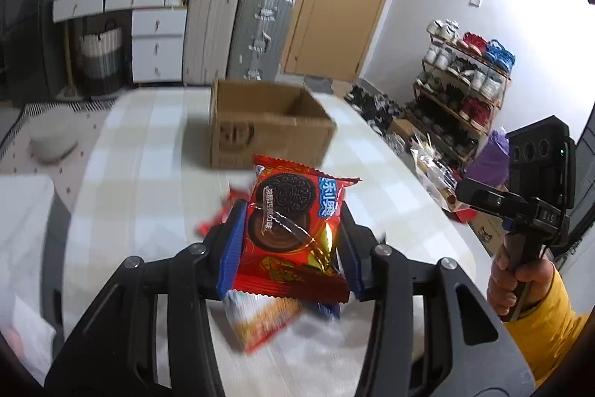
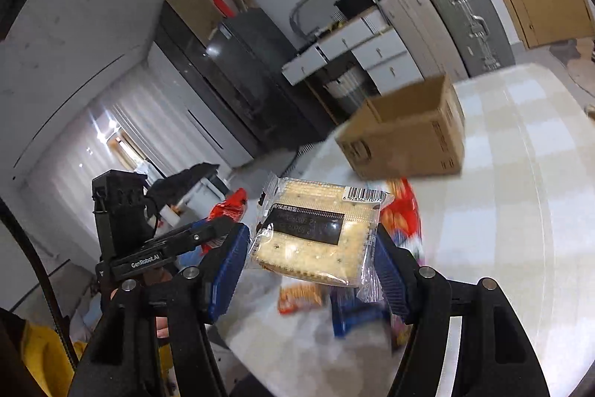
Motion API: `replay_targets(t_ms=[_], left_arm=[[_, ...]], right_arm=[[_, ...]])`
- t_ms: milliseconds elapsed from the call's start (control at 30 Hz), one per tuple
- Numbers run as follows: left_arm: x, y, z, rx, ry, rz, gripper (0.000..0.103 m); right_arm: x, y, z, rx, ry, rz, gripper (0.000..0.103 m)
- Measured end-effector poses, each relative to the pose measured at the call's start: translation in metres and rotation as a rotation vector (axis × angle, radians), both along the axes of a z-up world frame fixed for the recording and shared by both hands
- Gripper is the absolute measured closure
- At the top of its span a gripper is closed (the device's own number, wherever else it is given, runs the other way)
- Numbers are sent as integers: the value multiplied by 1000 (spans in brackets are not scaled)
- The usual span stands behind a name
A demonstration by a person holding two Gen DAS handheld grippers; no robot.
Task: Organize snacks
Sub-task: 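Lift the red cookie pack with the left tool while the right tool lifts the cracker pack, then lower both packs into the SF box and open both tools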
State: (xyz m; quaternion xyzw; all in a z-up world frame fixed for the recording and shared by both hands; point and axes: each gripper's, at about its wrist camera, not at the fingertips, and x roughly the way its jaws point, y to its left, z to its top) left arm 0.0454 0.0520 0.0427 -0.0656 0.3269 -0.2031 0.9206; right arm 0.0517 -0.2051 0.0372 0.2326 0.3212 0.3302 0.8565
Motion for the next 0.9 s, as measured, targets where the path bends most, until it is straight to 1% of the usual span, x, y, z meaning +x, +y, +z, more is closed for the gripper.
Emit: replay_targets(t_ms=[100,167,233,300,367,467,533,633,700,800,900], left_arm=[[25,0,22,-7,-13,12,61],[52,-1,35,-17,-7,6,61],[84,-5,46,-19,1,0,61],[112,-9,50,-18,21,2,61],[149,-16,51,-13,56,-9,61],[198,-20,41,-26,128,-8,61],[231,-21,30,-42,196,0,61],[269,-20,13,-40,253,14,61],[286,-20,2,-36,287,11,61],[306,-23,-15,-9,324,14,61],[310,-29,-37,-1,347,6,61]], right_arm=[[28,1,18,-10,-20,-2,36],[49,2,29,-13,-25,0,36],[79,6,40,-22,-28,4,36],[107,11,46,-38,-27,11,36],[137,15,45,-48,-10,12,36],[182,21,36,-88,18,-1,36],[206,28,25,-106,46,5,36],[241,37,1,-154,93,-2,36],[256,37,-15,-160,130,-8,36],[274,36,-36,-170,176,-10,36],[283,36,-48,-178,194,-12,36]])
